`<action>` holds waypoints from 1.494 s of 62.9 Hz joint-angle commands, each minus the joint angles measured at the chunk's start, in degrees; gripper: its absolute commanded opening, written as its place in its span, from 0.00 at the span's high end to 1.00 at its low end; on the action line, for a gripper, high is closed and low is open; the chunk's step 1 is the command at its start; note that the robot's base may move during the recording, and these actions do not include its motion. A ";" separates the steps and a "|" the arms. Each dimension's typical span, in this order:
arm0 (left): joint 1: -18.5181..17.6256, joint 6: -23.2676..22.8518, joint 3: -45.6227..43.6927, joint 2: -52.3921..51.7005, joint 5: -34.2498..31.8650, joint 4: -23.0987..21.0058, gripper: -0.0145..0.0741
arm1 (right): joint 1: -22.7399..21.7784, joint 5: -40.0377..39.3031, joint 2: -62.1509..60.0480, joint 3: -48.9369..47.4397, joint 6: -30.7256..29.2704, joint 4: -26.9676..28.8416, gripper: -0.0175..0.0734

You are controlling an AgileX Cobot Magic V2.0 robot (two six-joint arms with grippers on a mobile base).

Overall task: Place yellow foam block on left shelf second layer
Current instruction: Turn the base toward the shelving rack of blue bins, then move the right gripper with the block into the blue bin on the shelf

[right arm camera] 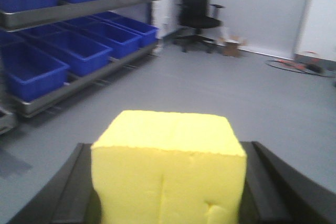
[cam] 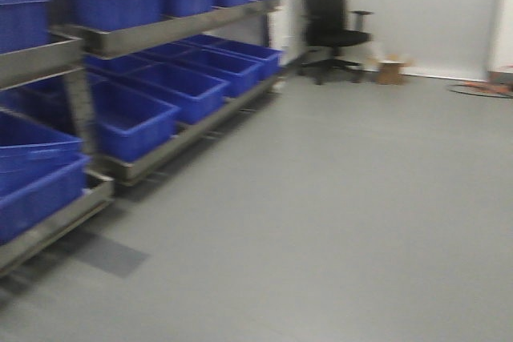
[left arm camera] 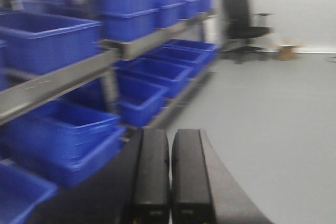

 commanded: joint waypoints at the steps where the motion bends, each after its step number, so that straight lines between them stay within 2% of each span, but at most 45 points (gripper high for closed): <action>1: 0.00 -0.22 1.60 -1.04 -4.73 -0.33 0.70 | -0.47 -5.39 0.50 -1.70 -0.47 -0.33 0.34; 94: 0.00 -0.22 1.60 -1.04 -4.73 -0.33 0.70 | -0.47 -5.39 0.50 -1.70 -0.47 -0.33 0.34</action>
